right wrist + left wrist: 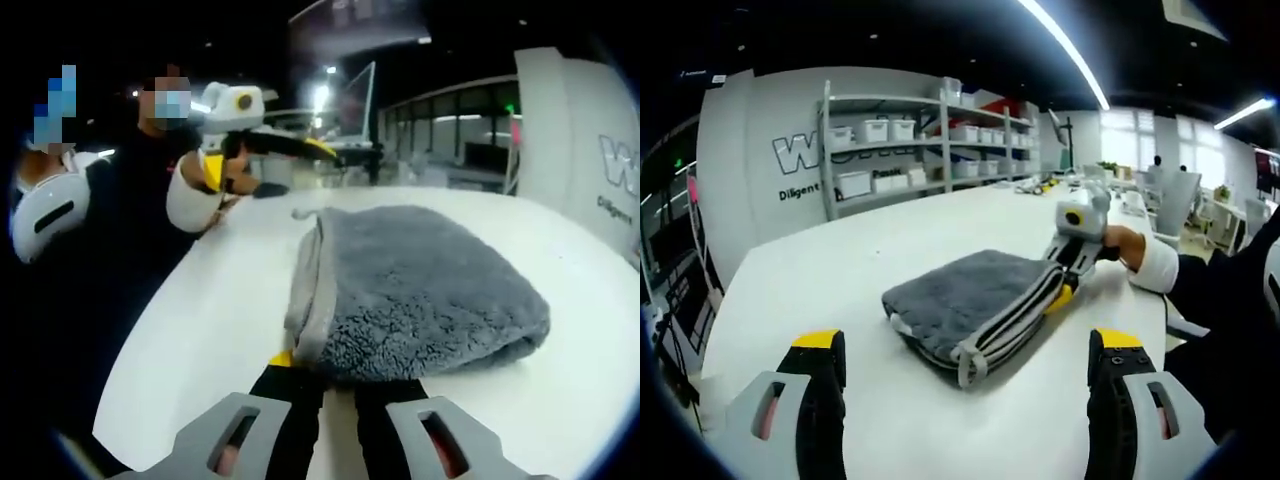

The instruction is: Open the folded towel by lifting each exposed corner and separating the folded layers until the towel lies flat within the target outline without major curled edges

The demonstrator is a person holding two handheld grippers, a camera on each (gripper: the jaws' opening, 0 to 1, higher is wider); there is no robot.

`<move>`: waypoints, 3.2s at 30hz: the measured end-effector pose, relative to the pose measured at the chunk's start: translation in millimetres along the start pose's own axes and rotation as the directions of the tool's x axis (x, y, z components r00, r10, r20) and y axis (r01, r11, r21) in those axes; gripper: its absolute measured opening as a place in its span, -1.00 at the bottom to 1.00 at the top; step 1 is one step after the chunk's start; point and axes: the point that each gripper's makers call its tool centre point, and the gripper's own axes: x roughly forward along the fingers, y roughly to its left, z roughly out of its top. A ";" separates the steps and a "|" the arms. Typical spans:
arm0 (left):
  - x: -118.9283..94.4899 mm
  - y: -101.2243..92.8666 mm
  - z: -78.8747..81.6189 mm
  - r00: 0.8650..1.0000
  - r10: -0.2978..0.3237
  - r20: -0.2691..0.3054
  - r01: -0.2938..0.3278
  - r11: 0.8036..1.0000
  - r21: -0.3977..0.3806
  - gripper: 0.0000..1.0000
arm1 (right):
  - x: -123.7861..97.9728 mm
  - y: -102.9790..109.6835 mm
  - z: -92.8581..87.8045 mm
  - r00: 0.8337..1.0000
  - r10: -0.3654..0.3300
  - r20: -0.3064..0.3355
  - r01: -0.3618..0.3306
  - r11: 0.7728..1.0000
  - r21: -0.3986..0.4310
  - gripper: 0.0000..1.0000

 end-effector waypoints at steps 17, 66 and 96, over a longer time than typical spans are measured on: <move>6.5 0.8 -4.9 1.000 -0.015 -0.004 0.015 1.000 0.017 0.94 | -5.1 15.6 -2.6 0.998 0.065 -0.013 -0.065 0.998 -0.021 -0.81; 8.2 13.5 -7.3 1.000 -0.001 0.021 0.001 1.000 -0.014 0.83 | -29.1 5.8 0.0 1.000 -0.005 0.024 0.009 0.986 -0.165 -1.00; 12.8 15.7 -8.1 0.999 -0.017 0.045 0.018 1.000 -0.025 0.79 | -47.5 -13.4 51.8 0.943 -0.191 0.273 0.310 0.802 -0.510 -0.28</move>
